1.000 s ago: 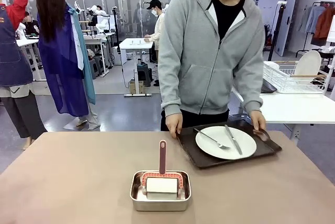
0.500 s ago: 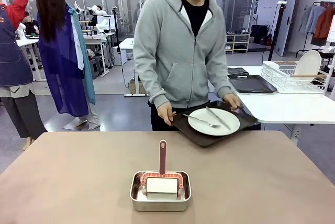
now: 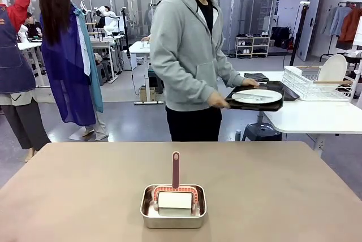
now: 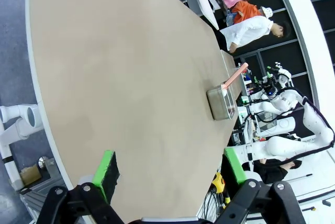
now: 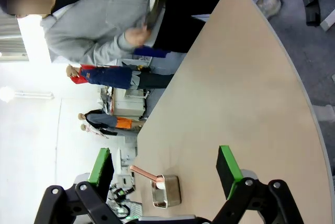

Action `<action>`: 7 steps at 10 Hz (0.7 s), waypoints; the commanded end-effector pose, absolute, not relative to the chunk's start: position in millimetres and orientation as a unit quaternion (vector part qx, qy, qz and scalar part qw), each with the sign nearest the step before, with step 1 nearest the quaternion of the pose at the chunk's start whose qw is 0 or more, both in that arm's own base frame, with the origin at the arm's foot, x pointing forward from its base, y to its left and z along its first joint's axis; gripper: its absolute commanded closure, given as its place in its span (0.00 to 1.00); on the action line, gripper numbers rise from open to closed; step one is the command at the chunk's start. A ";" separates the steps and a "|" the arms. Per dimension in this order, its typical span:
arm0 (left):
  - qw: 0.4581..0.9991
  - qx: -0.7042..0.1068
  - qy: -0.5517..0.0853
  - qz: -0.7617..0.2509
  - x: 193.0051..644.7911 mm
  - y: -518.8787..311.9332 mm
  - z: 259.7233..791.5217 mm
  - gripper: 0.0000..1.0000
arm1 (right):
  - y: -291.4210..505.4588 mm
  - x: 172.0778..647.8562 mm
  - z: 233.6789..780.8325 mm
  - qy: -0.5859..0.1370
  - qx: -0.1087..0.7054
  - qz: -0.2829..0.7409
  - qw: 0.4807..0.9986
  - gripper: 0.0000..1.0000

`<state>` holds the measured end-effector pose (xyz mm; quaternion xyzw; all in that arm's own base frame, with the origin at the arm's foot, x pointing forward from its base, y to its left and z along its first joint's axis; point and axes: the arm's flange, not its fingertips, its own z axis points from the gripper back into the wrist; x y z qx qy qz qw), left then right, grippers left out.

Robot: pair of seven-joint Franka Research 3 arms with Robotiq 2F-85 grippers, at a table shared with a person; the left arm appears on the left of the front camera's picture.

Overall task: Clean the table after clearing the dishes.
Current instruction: When the right (or left) Handle tray is removed, use the right hand (or left hand) to clean the right (or left) side of the table with the Lint Roller.

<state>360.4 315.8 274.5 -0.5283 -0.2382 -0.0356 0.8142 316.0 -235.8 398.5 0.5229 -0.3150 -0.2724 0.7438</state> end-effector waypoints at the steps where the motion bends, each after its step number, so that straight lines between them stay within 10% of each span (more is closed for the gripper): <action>1: 0.818 -0.526 -0.231 -0.037 356.3 317.3 278.2 0.00 | -188.0 378.0 464.2 -0.291 0.475 -0.204 0.805 0.00; 7: 0.818 -0.526 -0.231 -0.037 356.3 317.3 278.2 0.00 | 99.0 574.8 557.1 -0.150 0.349 0.156 0.912 0.00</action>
